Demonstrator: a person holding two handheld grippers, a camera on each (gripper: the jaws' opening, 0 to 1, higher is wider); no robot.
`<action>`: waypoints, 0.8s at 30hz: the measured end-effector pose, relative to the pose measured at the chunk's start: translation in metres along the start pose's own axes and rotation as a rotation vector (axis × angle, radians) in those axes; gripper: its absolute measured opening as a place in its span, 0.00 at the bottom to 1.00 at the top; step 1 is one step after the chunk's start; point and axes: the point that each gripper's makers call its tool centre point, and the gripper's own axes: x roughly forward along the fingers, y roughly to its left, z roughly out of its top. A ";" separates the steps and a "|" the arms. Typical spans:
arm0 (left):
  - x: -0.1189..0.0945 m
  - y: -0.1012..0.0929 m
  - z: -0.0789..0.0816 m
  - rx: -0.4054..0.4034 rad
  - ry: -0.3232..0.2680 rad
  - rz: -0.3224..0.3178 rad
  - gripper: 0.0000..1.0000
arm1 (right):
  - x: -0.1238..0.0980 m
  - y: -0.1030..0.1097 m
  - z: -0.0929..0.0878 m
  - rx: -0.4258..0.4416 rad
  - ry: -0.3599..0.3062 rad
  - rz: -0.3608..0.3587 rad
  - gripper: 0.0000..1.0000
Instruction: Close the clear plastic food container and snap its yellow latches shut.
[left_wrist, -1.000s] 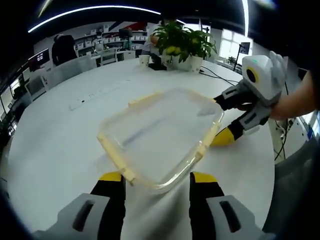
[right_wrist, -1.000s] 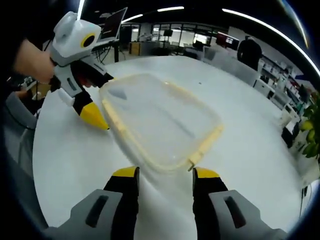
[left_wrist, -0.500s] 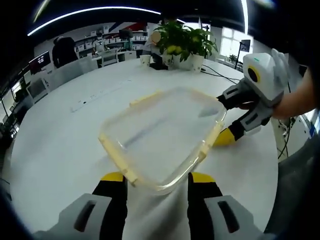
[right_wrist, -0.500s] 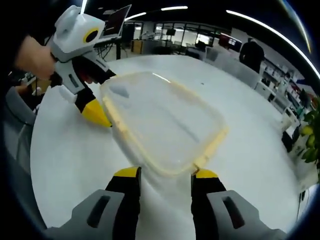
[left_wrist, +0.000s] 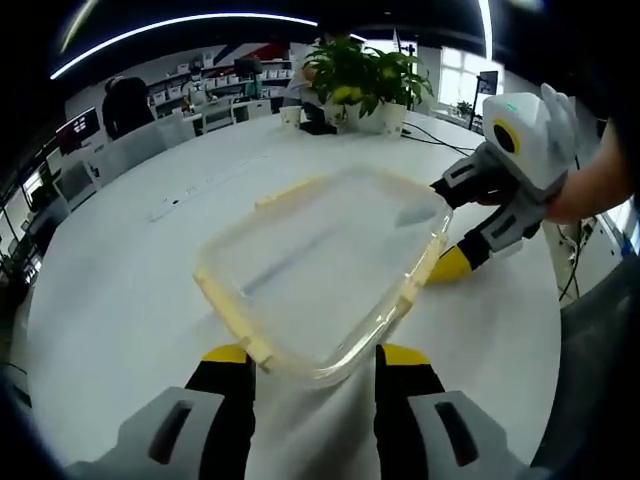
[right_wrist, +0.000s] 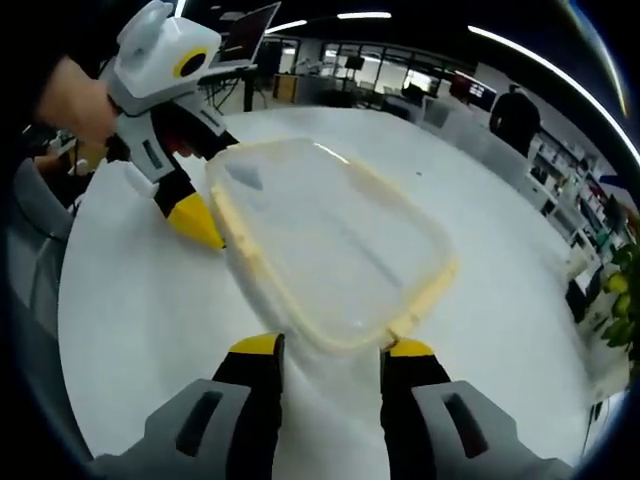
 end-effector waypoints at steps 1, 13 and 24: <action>-0.001 0.002 -0.001 0.000 0.002 0.000 0.41 | 0.002 0.001 0.002 -0.005 -0.001 0.002 0.35; -0.017 0.022 -0.017 -0.013 0.007 0.036 0.40 | 0.016 0.017 0.021 -0.030 -0.012 0.032 0.34; -0.024 0.036 -0.027 -0.026 0.016 0.059 0.40 | 0.026 0.027 0.035 -0.041 -0.022 0.049 0.34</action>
